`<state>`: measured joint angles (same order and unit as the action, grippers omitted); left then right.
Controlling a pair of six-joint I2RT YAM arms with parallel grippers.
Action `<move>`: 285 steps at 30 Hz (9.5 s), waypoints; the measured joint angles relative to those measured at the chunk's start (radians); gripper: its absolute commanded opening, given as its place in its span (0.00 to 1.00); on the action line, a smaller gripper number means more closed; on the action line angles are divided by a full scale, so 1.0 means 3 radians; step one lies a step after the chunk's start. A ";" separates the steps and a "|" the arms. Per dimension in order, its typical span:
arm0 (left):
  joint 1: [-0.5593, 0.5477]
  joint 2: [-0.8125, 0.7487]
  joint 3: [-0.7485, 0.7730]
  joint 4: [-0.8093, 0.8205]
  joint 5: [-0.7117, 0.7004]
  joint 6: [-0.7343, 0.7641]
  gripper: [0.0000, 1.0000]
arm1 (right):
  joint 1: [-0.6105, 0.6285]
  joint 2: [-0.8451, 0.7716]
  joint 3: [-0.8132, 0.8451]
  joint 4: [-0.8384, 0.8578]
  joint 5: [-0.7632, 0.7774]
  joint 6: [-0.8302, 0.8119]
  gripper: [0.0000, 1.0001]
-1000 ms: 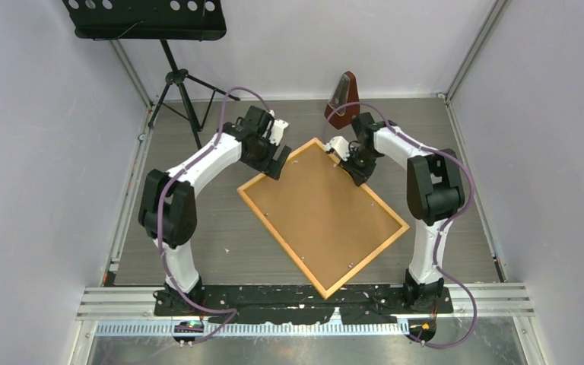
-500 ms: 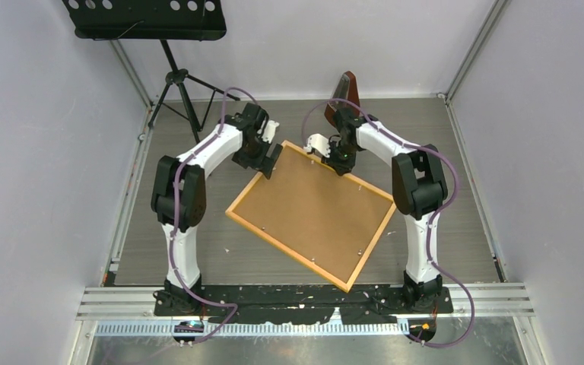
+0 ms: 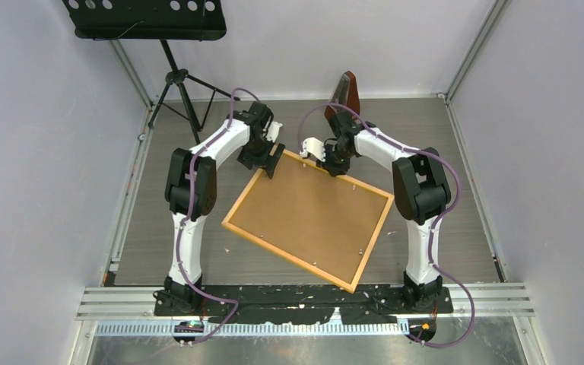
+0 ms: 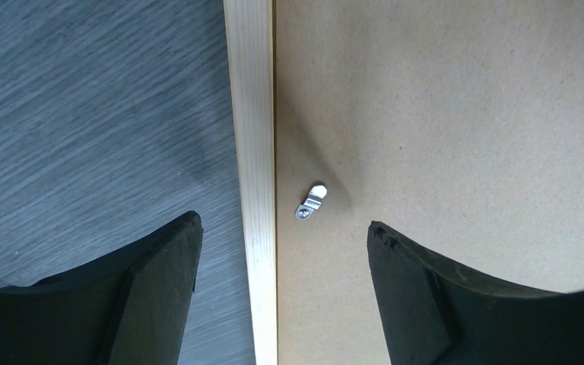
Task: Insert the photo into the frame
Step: Install the photo frame at the center of the board, then adjust the photo frame at the center of the board, then install the photo frame at the center of the board.
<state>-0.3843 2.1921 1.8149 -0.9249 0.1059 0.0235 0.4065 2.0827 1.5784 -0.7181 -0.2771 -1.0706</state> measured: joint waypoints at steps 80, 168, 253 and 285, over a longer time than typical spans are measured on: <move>0.0015 -0.0122 -0.0403 0.0380 -0.0140 -0.0338 0.47 | 0.0032 -0.0165 -0.0287 0.0282 -0.0042 0.0188 0.06; 0.0308 -0.0942 -0.1742 0.1067 0.0347 -0.0764 0.00 | 0.0080 0.0258 0.0519 0.0458 0.0608 0.1301 0.74; 0.0373 -0.1380 -0.2702 0.2319 0.0797 -0.1575 0.00 | -0.1180 -0.1895 -0.2412 -0.0042 0.0235 0.1923 0.24; 0.0370 -0.1310 -0.2730 0.2496 0.1049 -0.1717 0.00 | -0.1026 -0.2378 -0.2181 -0.0005 -0.0159 0.1399 0.65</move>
<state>-0.2733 1.7992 0.9958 -0.1761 0.4206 -0.4915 0.0986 1.3693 0.9241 -0.7197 -0.3248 -0.6510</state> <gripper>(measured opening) 0.050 0.641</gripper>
